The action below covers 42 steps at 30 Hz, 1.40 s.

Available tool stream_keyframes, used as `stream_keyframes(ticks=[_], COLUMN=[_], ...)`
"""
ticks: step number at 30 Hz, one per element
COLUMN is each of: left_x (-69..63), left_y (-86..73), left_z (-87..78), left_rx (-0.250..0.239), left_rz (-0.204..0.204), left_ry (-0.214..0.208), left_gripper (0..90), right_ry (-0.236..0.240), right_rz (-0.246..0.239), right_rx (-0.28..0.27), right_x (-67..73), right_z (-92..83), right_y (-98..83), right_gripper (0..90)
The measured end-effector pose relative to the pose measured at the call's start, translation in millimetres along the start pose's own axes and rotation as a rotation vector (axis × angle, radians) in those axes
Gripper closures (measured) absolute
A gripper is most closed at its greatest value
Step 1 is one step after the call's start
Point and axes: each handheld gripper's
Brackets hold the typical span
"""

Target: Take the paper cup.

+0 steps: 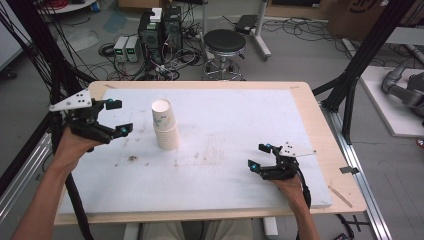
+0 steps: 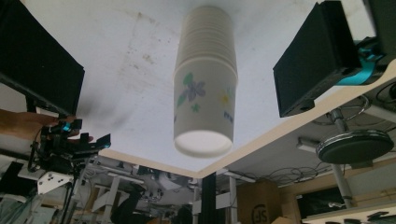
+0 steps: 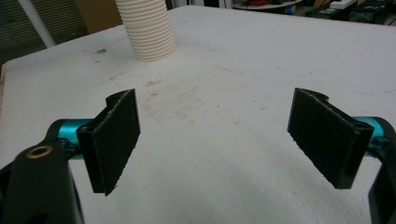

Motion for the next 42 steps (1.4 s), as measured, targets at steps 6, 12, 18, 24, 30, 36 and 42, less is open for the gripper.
stream_keyframes(ticks=[6, 12, 18, 24, 30, 36, 42], left_x=[11.4, 20.0, 27.3, 29.4, 25.6, 23.9, 24.6], left_y=[22.8, 38.4, 49.3, 53.9, 53.6, 52.3, 50.4], left_z=[18.4, 36.9, 58.3, 80.7, 103.4, 117.1, 121.5], left_rx=[0.062, 0.149, 0.27, 0.421, 0.525, 0.586, 0.611], left_rz=[0.024, 0.025, 0.035, 0.05, 0.068, 0.091, 0.094], left_ry=[-0.031, -0.062, -0.08, -0.107, -0.128, -0.122, -0.108], left_gripper=[1.7, 1.7, 1.8, 1.7, 1.8, 1.8, 1.8], right_ry=[0.003, 0.007, 0.006, 0.012, 0.011, 0.012, 0.013], right_rz=[-0.004, -0.002, -0.006, -0.008, -0.007, -0.013, -0.01], right_rx=[-0.005, -0.005, -0.006, -0.01, -0.007, -0.012, -0.015], right_x=[0.2, -0.5, 0.5, 0.2, 0.6, 0.7, 1.0], right_z=[-0.4, -0.6, -0.7, -1.0, -1.0, -1.2, -1.6], right_y=[-0.2, -0.2, -0.3, -0.3, -0.3, -0.4, -0.6], right_gripper=[17.4, 17.4, 17.4, 17.5, 17.5, 17.5, 17.4])
Point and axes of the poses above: each handheld gripper's, and its own axes: z roughly forward along the jaws, y roughly out of its top, x roughly to its left, and after that the axes turned 6 degrees about -x, right-handed
